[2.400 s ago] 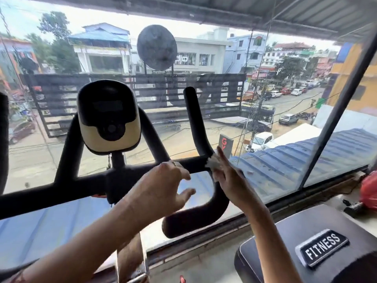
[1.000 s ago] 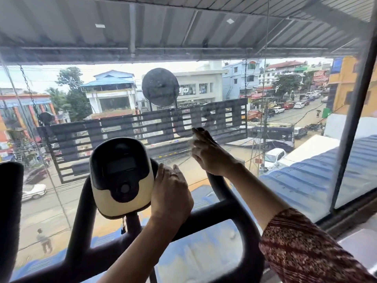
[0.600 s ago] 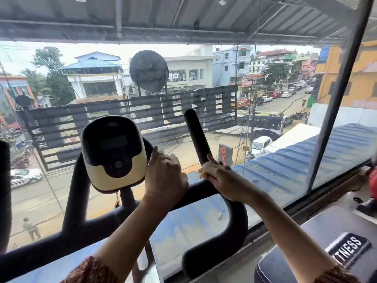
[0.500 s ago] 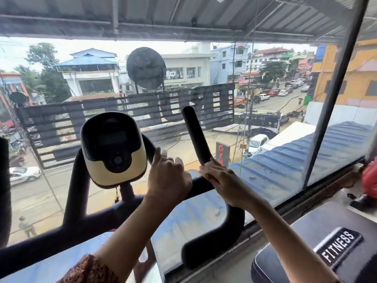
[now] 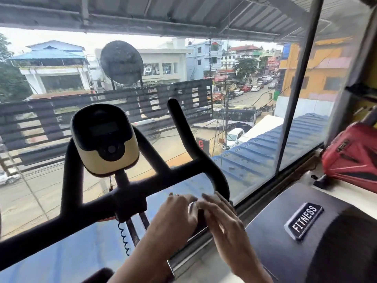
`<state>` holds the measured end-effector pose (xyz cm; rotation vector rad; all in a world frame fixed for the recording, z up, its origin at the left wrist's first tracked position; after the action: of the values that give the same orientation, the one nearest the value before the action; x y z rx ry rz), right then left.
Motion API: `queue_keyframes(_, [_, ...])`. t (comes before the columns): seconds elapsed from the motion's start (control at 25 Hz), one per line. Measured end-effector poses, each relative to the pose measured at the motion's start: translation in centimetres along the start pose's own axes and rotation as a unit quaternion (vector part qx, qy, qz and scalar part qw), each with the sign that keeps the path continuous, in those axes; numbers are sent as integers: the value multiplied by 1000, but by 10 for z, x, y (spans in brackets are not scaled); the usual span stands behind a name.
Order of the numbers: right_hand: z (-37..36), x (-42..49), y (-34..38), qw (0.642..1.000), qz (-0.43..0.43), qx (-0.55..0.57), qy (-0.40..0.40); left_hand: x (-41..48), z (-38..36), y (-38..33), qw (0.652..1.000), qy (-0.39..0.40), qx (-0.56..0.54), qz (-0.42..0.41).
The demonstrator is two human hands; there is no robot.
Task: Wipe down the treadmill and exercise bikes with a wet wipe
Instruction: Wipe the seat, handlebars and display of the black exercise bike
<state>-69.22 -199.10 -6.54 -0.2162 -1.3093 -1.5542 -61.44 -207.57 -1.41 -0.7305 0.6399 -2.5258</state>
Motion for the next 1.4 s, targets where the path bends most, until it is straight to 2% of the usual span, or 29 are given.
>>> queue_keyframes(0.12, [1, 23, -38, 995, -90, 22, -30, -18, -8, 15, 993, 10, -101, 58])
queue_keyframes(0.2, [-1, 32, -49, 985, -135, 48, -92, -25, -13, 29, 977, -3, -186, 107])
queue_keyframes(0.32, [-7, 12, -42, 939, -252, 114, -202, -35, -20, 41, 942, -7, -295, 160])
queue_keyframes(0.4, [-13, -10, -16, 922, -270, 132, -244, -43, -22, 45, 916, 7, -361, 177])
queue_keyframes(0.56, [-36, -37, 30, 935, -274, 76, -212, -61, -10, 33, 851, 43, -492, 178])
queue_keyframes(0.68, [-49, -51, 65, 953, -264, 9, -146, -82, 2, 28, 791, 59, -571, 211])
queue_keyframes(0.76, [-45, -65, 85, 953, -266, 15, -144, -99, 12, 26, 786, 75, -578, 207])
queue_keyframes(0.84, [-25, -87, 97, 942, -273, 34, -193, -118, 11, 23, 759, 100, -609, 205])
queue_keyframes(0.96, [8, -138, 106, 908, -325, 57, -258, -150, 1, 8, 729, 142, -639, 200])
queue_keyframes(1.08, [49, -200, 141, 870, -346, 54, -347, -196, -26, -34, 698, 225, -654, 185])
queue_keyframes(1.28, [111, -304, 207, 815, -382, -2, -435, -283, -78, -111, 690, 344, -624, 127])
queue_keyframes(1.4, [147, -374, 238, 764, -404, -93, -494, -337, -116, -141, 684, 419, -587, 108])
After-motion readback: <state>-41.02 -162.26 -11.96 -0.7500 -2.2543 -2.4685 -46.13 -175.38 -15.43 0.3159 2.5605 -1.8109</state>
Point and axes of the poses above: each hand's wrist, its own x-axis towards the middle knuckle, its own z-axis out of the back of the hand, y = z × x, the point moved 8 cm from there along x, towards the middle knuckle, and after that the axes turned 2 degrees about -x, right-handed, at the moved point
